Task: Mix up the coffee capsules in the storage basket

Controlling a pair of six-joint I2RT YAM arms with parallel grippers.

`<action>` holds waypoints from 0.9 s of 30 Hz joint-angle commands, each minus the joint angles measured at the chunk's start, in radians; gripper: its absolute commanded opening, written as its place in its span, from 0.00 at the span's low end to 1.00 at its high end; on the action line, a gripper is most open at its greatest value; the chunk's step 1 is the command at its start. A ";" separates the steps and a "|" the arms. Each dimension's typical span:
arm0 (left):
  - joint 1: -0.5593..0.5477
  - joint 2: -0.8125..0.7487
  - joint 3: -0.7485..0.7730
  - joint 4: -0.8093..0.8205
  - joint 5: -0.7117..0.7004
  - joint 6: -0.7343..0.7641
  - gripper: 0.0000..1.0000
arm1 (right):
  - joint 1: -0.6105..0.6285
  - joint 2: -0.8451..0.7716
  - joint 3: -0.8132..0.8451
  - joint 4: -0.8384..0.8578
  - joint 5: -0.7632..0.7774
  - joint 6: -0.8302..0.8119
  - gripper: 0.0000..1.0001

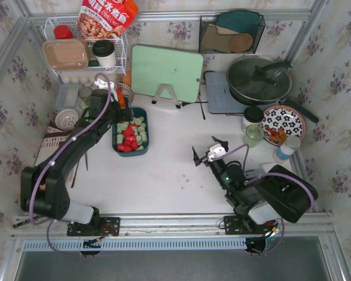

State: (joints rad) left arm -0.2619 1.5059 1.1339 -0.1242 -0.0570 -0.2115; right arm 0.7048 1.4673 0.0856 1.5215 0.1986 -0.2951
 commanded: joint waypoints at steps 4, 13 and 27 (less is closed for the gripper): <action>-0.008 -0.329 -0.186 0.018 0.030 0.000 0.99 | -0.020 -0.230 -0.013 -0.013 0.438 -0.018 1.00; -0.011 -0.738 -0.632 0.092 -0.042 0.007 0.99 | -0.414 -0.434 -0.093 -0.416 0.326 0.393 1.00; -0.011 -0.817 -0.783 0.163 -0.221 0.018 0.99 | -0.541 -0.097 0.006 -0.141 0.332 0.333 1.00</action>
State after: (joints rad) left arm -0.2741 0.6655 0.3378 0.0006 -0.2272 -0.1963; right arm 0.2005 1.2942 0.1009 1.1641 0.5285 0.0895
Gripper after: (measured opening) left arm 0.991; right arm 0.999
